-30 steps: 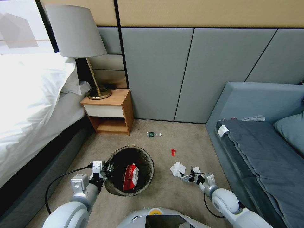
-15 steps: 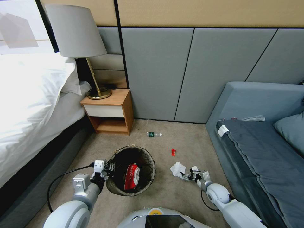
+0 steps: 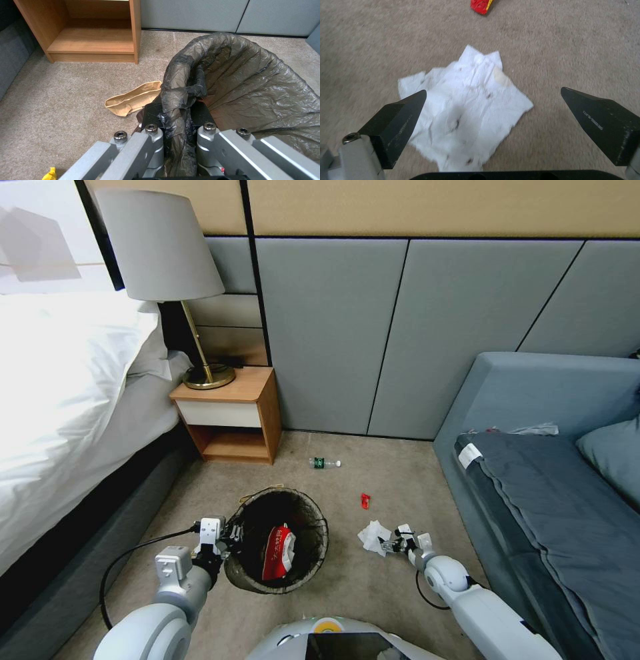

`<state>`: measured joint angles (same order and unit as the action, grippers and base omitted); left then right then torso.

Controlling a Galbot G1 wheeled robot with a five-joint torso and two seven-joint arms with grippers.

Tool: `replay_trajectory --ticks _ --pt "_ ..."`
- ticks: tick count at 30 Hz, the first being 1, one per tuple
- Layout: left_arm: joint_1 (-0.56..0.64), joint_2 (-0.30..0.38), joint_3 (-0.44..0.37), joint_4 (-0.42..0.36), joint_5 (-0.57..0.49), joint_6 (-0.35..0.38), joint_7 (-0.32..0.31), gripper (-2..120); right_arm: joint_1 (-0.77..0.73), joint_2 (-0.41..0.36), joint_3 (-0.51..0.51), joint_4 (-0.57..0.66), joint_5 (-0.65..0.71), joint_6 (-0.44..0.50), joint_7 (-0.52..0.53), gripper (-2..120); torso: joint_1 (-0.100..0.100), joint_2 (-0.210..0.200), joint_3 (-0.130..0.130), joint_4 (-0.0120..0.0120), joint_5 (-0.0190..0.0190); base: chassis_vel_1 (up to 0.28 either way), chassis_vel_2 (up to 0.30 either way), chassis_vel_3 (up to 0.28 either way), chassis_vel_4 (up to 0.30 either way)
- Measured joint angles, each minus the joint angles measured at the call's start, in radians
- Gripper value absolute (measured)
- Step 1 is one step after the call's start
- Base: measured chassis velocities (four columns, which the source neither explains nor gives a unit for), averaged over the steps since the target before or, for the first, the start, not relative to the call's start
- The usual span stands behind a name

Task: Pick up the trash bin, then pick up the garbage from the floor and place it into the trash bin.

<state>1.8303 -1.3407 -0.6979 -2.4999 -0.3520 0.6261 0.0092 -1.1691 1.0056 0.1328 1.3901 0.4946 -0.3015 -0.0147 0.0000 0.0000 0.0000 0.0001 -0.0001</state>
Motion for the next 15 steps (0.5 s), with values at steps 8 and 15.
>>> replay_trajectory --ticks 8,15 --pt "0.000 0.002 -0.001 0.000 0.000 0.000 0.002 7 0.018 0.018 -0.012 -0.021 -0.007 0.001 0.000 100 0.000 0.000 0.000 -0.0002 0.0001 0.000 0.000 0.000 0.000" --pt "-0.002 0.008 -0.001 0.000 -0.002 -0.001 0.003 7 0.033 0.052 -0.026 -0.045 -0.016 0.003 0.003 100 0.000 0.000 0.000 -0.0001 0.0001 0.000 0.000 0.000 0.000"
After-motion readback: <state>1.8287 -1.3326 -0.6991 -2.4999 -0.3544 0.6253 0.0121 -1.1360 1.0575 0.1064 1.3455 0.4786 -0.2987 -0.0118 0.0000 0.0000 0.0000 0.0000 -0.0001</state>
